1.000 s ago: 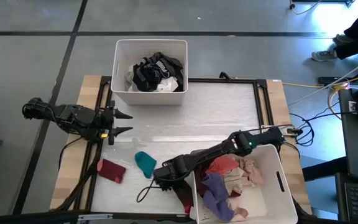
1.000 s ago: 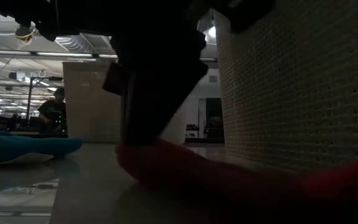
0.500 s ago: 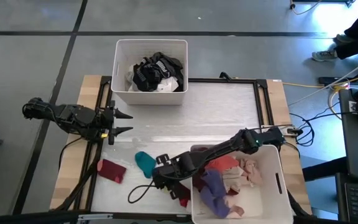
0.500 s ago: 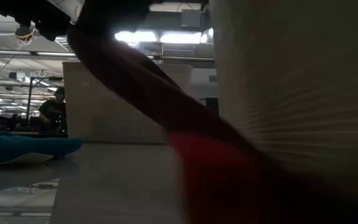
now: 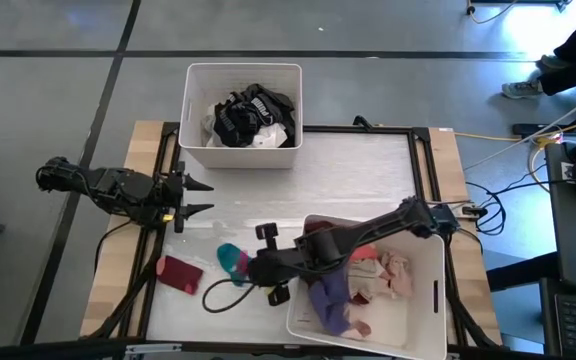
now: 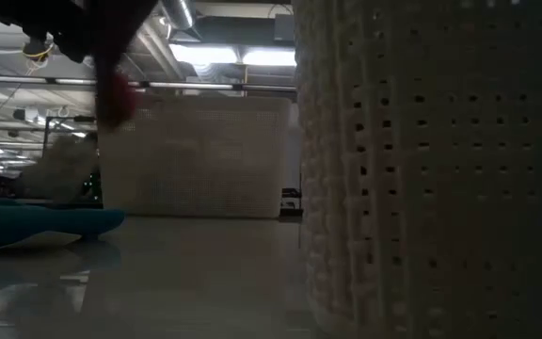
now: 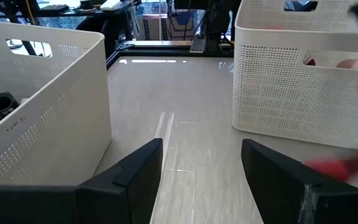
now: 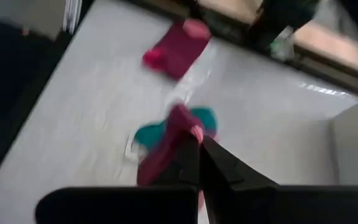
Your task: Sort clothes
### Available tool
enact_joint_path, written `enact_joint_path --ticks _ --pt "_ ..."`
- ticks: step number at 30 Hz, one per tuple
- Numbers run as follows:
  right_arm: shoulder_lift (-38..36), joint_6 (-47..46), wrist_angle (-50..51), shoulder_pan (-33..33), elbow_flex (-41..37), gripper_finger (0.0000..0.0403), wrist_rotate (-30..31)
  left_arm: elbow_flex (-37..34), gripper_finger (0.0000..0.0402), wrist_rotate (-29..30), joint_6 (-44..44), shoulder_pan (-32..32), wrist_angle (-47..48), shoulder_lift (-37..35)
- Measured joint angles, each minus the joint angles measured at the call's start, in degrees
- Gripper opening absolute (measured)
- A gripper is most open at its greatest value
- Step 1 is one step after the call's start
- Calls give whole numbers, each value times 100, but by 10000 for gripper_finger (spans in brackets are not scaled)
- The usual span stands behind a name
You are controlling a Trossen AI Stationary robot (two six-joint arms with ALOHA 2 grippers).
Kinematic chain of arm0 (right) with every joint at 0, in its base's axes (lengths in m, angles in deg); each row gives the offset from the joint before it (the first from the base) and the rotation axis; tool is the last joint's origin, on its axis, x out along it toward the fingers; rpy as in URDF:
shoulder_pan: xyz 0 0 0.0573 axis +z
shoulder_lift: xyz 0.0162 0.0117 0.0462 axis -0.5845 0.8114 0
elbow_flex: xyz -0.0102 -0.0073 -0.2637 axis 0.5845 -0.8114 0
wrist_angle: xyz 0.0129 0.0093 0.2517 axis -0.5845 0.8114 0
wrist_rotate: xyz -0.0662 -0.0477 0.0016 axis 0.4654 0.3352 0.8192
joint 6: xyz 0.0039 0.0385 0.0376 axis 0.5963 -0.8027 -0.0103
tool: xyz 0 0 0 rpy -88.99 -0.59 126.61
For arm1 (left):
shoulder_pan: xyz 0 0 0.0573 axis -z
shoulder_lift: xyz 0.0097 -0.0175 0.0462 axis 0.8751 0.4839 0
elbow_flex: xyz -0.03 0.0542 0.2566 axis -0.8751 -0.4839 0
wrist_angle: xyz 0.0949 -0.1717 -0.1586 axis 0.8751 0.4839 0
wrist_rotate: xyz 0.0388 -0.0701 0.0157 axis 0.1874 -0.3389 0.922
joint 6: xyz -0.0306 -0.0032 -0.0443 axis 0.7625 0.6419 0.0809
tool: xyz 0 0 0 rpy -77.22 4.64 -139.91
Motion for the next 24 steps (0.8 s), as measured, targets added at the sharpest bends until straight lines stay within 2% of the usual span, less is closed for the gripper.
enact_joint_path --ticks 4,13,17,24 --pt "-324 -105 -70 14 -1 6 308 0 210 0 0 0 0 4" --pt "-1340 -1228 158 158 3 7 992 0 210 0 0 -1 2 4" --pt "-1737 -1520 454 360 1 8 1312 0 210 2 0 0 2 4" --pt "-2196 -2592 1354 821 5 6 1766 0 210 0 15 0 4 4"
